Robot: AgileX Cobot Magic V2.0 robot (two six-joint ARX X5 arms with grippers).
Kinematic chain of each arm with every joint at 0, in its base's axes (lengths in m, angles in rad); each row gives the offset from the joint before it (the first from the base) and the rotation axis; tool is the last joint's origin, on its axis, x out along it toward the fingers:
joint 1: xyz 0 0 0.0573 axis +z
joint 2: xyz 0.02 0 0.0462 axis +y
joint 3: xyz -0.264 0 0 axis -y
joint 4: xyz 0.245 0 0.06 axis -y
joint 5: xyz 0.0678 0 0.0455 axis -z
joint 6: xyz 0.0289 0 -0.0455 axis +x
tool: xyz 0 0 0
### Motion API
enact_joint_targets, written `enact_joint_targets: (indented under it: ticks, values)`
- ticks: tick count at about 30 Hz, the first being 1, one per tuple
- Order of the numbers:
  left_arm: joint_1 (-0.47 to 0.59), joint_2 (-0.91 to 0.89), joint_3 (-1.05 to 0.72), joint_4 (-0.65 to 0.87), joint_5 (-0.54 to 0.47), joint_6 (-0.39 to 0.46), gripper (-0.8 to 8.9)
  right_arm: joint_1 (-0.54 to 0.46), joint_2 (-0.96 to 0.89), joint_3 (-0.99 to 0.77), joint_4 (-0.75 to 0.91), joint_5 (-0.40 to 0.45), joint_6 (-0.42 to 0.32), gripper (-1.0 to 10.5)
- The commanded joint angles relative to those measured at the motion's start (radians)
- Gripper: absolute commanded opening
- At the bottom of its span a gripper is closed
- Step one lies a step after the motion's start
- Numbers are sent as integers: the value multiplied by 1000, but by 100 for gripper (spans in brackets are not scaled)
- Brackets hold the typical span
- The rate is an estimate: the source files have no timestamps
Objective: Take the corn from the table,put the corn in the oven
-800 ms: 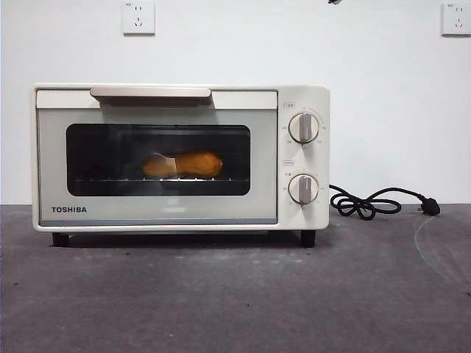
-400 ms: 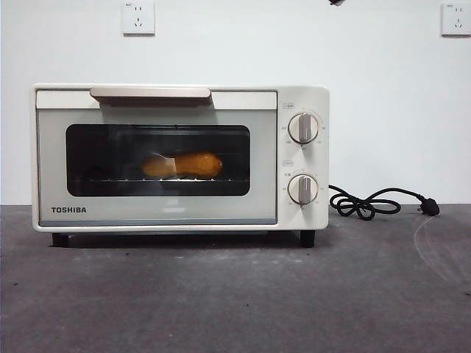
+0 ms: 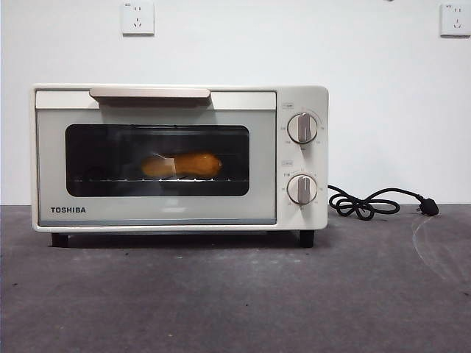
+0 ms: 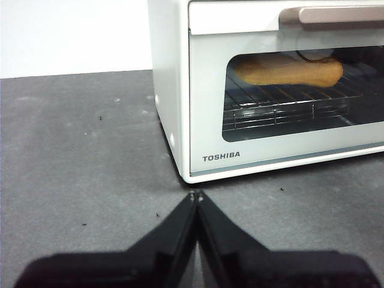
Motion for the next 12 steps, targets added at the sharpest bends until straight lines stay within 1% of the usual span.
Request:
enact_joint_targets:
  ticks: [1, 4, 6, 12]
  values:
    - [-3, -2, -8, 11, 0, 1, -4, -43, -87, -163, 128, 1, 93, 1]
    - [-3, -2, -8, 12, 0, 1, -4, -95, -205, -335, 267, 14, 159, 1]
    - [-3, -1, -8, 12, 0, 1, -4, -129, -283, -441, 332, 18, 180, 1]
    - [-3, -2, -8, 12, 0, 1, -4, -224, -505, -702, 422, 28, 184, 1]
